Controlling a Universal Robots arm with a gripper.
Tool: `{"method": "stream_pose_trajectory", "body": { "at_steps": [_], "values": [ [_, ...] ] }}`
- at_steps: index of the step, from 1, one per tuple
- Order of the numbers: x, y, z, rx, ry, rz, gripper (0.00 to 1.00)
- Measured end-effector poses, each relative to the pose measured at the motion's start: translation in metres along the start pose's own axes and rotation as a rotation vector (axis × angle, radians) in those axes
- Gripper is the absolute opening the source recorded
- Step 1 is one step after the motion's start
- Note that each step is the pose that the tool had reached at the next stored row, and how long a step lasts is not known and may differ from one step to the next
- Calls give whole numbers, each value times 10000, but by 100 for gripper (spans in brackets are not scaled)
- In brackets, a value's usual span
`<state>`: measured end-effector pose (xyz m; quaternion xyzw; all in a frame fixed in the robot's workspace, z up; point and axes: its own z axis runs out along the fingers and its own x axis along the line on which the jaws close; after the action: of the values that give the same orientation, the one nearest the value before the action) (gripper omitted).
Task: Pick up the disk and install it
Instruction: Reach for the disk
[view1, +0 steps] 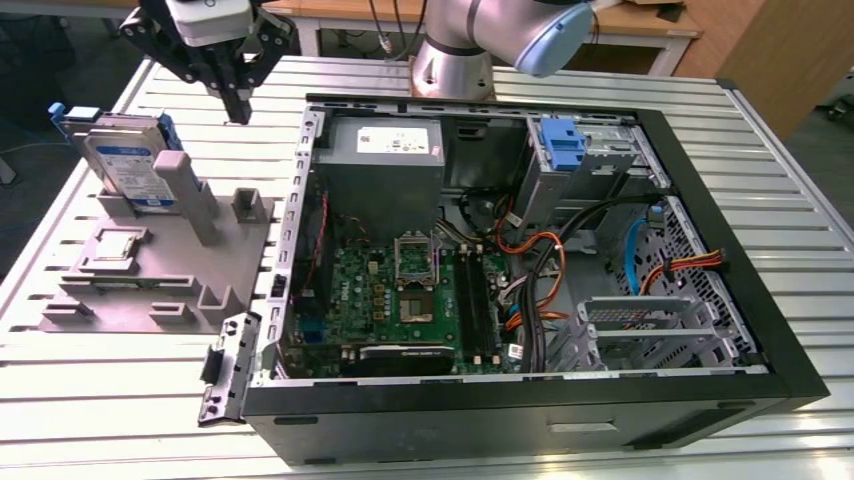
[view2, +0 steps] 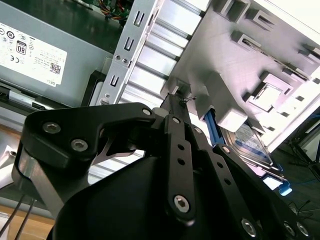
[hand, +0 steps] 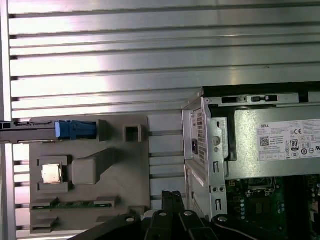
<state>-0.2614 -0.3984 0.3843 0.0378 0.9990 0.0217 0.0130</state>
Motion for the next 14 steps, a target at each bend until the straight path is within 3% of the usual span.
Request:
{"method": "stream_pose_trajectory", "body": {
  "at_steps": [14],
  "values": [
    [41,-3,-1,0,-1,2,10]
  ]
}}
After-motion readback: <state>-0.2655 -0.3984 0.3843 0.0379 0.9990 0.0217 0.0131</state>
